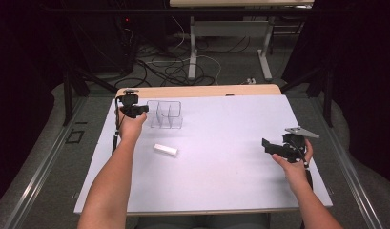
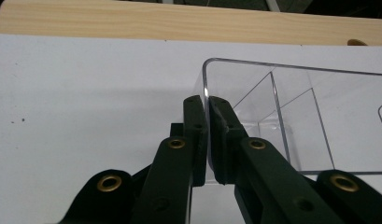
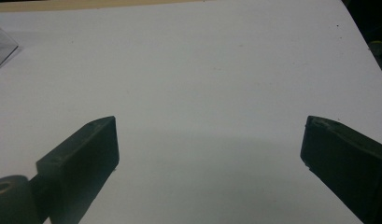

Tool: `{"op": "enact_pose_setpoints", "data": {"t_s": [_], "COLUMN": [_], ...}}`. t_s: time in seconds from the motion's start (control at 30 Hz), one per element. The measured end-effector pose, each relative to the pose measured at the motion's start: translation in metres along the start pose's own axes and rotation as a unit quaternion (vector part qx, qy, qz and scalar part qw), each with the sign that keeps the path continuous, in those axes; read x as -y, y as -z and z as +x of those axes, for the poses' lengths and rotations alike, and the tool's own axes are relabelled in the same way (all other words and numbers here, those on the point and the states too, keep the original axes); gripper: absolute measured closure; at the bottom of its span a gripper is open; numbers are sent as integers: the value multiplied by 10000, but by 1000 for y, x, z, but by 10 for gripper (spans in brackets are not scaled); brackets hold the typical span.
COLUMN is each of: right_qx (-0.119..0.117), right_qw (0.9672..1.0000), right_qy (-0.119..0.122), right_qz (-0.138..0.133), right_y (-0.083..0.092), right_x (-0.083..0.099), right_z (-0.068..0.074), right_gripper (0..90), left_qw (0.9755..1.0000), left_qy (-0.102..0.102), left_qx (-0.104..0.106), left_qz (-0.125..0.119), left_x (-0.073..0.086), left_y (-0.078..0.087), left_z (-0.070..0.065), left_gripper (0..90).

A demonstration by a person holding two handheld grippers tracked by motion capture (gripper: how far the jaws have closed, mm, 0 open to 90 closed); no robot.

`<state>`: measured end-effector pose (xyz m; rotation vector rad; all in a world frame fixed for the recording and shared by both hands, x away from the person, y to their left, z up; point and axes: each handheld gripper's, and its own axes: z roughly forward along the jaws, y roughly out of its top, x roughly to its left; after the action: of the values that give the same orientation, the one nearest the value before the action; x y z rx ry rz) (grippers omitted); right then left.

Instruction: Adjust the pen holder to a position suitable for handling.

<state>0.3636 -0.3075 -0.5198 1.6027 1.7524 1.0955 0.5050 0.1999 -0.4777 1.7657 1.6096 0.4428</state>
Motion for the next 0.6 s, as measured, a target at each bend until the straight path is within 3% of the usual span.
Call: {"op": "enact_pose_setpoints", "data": {"t_s": [0.23,0.6], "right_qx": [-20,-59], "right_qw": [10000,10000], "right_qy": [-15,-23], "right_qz": [8,4], "right_y": [0,0], "right_x": [0,0], "right_z": [0,1], "right_gripper": [42,47], "left_qw": [9997,9988], "left_qy": [15,146], "left_qx": [174,419], "left_qz": [154,182], "left_x": [7,23], "left_y": [5,12], "left_z": [-14,-41], "left_gripper": [868,855]}}
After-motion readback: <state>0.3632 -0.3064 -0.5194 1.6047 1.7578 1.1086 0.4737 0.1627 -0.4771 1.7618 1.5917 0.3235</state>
